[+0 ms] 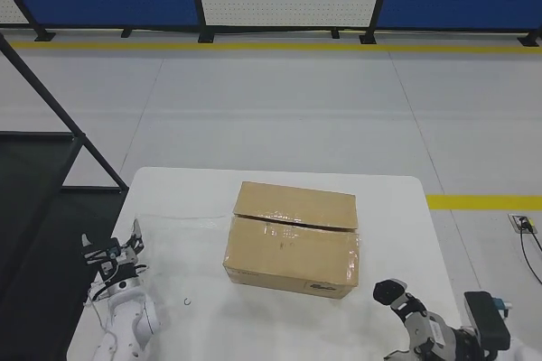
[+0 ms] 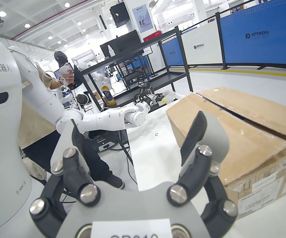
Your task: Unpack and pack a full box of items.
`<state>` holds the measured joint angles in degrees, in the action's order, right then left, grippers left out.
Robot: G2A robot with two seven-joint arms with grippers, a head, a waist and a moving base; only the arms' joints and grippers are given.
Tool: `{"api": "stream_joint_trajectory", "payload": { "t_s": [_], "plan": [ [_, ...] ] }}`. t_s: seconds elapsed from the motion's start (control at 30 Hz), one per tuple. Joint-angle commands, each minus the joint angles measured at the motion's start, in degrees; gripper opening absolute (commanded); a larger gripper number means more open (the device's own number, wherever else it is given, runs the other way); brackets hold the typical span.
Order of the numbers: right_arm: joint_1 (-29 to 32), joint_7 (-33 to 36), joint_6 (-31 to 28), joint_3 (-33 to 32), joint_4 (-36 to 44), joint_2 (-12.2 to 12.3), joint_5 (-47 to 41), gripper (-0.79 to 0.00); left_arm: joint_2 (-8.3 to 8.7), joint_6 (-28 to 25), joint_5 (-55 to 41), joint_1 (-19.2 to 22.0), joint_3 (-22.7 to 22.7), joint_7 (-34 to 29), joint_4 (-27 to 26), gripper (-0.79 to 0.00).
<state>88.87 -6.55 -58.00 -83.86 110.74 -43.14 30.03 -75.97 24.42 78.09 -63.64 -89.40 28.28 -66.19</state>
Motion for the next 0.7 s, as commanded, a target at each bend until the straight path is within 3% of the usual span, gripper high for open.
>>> {"api": "stream_joint_trajectory", "payload": {
  "t_s": [0.0, 0.43, 0.67],
  "plan": [
    [-0.36, 0.15, 0.0, 0.27, 0.11, 0.36, -0.05, 0.0, 0.06, -1.21, 0.12, -0.85, -0.15, -0.94, -0.35, 0.0],
    [-1.97, 0.41, 0.0, 2.21, 0.39, 2.45, -0.59, 0.0, 0.17, -1.57, 1.04, -1.26, -0.3, -2.29, -0.42, 0.0],
    [-2.42, -0.09, 0.0, 2.96, 0.25, 3.17, -0.55, 0.0, 0.58, -3.01, 0.81, 1.09, -2.62, -4.81, 4.74, 0.0]
  ]
}}
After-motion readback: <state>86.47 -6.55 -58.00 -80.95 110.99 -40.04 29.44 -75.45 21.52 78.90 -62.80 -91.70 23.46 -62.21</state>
